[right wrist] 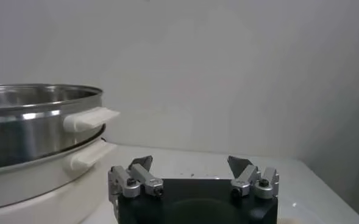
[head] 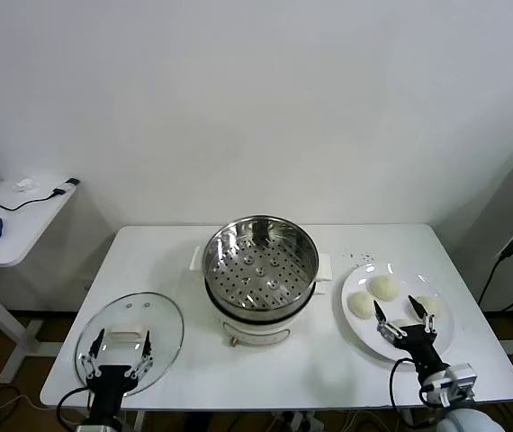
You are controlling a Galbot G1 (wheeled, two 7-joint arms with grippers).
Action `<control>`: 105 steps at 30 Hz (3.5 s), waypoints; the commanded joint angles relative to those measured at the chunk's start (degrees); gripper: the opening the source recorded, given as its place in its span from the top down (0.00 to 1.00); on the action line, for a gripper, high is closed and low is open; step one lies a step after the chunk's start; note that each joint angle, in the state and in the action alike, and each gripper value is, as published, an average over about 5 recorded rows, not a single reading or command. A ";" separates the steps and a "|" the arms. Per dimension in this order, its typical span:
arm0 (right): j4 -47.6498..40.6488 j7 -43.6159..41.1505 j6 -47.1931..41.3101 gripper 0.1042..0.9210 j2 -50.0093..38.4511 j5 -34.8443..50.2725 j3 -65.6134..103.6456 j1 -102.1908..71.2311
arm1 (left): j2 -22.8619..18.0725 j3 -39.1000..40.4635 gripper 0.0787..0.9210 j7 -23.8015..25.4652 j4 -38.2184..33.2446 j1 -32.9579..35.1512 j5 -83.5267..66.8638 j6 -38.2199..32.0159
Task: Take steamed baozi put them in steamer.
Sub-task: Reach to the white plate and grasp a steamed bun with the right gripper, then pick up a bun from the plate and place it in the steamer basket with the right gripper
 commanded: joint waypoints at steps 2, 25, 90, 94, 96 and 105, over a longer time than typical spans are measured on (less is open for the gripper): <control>-0.84 -3.05 -2.00 0.12 -4.67 -2.25 0.34 2.35 | -0.11 0.24 0.12 -0.95 -0.17 0.17 -0.02 -0.07; -35.01 -51.77 -3.60 0.12 -44.46 -29.10 -69.31 78.87 | 1.33 0.90 0.12 -3.99 0.61 0.89 -1.67 0.25; -62.81 -54.34 0.52 0.41 -14.69 -31.26 -82.86 85.24 | 1.99 -1.37 0.12 -4.70 5.16 0.76 -2.69 -0.47; -60.87 -54.55 0.96 0.42 -15.82 -30.02 -84.03 86.14 | 2.00 -1.33 0.12 -4.71 5.23 0.90 -2.70 -0.59; -58.35 -54.77 1.47 0.42 -17.15 -28.66 -85.84 87.55 | 2.00 -1.30 0.12 -4.79 5.25 0.99 -2.73 -0.61; -43.26 -57.10 13.76 0.42 -20.03 -22.72 -104.64 110.09 | 2.36 -1.18 0.12 -4.97 4.96 1.62 -2.74 -0.68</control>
